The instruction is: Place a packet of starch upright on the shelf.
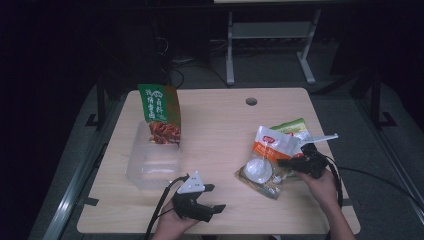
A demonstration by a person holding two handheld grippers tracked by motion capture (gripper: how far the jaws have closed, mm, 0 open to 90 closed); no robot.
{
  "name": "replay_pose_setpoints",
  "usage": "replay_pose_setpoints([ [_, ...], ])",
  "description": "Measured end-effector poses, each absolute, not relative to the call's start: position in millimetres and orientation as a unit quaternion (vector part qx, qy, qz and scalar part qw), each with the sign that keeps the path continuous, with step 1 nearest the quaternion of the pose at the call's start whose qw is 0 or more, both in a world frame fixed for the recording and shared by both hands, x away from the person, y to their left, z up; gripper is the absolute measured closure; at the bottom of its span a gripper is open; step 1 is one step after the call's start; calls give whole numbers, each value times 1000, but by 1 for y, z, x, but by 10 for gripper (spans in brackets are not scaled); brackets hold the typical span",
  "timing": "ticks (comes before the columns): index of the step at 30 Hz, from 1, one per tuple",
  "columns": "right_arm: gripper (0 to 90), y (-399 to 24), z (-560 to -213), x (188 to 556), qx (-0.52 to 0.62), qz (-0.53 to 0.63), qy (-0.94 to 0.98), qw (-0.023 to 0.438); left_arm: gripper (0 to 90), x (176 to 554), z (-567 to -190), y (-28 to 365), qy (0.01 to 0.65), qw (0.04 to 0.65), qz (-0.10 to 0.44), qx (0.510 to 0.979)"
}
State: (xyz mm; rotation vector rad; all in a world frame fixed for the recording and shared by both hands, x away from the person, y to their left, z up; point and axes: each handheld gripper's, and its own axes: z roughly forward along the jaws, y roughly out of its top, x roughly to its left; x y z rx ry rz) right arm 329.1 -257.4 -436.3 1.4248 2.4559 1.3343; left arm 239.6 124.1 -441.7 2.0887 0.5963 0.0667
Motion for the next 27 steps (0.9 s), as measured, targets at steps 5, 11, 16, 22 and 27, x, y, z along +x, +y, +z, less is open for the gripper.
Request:
replay_pose_setpoints([
  [5, 896, -250, -424, 323, 424, 432, 796, 23, 258, 250, -438, 112, 238, 465, 26, 853],
  [11, 897, -246, -415, 315, 390, 454, 800, 37, 260, 269, -437, 96, 241, 464, 22, 852],
  [16, 896, -242, -409, 309, 360, 471, 804, 44, 307, 283, -437, 85, 251, 469, 7, 847],
  [22, 897, -235, -402, 305, 328, 474, 815, 53, 339, 304, -439, 70, 273, 472, -9, 838],
  [27, 896, -230, -399, 303, 308, 477, 822, 55, 395, 317, -443, 57, 277, 461, -7, 843],
])
